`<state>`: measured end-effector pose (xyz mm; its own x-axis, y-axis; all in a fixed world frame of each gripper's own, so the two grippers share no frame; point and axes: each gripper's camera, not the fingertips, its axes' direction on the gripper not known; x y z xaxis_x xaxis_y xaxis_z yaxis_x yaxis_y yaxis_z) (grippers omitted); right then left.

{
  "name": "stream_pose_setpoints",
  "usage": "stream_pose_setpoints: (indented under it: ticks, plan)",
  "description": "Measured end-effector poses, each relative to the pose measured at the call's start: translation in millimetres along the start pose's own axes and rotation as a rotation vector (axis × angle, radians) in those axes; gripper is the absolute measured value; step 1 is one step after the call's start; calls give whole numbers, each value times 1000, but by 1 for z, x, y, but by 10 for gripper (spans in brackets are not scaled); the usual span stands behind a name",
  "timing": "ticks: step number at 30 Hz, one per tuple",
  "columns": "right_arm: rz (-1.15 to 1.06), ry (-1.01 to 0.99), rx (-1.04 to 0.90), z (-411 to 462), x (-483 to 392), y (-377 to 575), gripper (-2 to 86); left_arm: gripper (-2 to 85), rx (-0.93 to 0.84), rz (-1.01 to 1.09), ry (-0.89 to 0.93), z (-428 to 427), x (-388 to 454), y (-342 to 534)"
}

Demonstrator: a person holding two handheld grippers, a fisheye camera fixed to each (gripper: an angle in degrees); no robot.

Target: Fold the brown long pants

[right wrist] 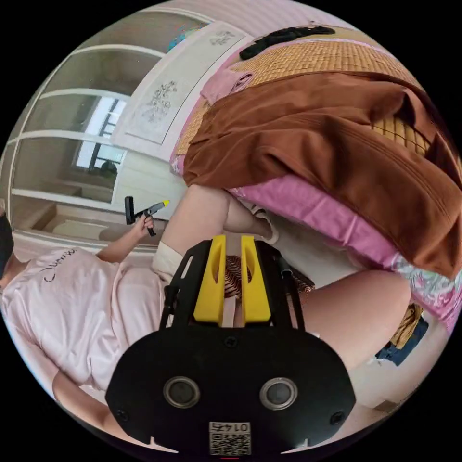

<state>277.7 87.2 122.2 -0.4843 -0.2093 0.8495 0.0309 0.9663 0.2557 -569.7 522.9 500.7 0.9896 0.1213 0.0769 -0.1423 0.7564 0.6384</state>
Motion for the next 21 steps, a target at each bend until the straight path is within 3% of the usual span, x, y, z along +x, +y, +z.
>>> stream_pose_setpoints:
  ticks: [6, 10, 17, 19, 21]
  plan:
    - [320, 224, 494, -93, 68, 76, 50, 0, -44, 334, -33, 22, 90, -33]
    - [449, 427, 496, -106, 101, 79, 94, 45, 7, 571, -4, 37, 164, -83]
    - [517, 598, 460, -115, 156, 57, 129, 72, -67, 681, 31, 116, 262, -150]
    - [557, 565, 423, -110, 177, 50, 112, 72, -103, 666, 4, 153, 286, -170]
    - [537, 405, 360, -101, 197, 42, 73, 72, -139, 629, 12, 181, 298, -184]
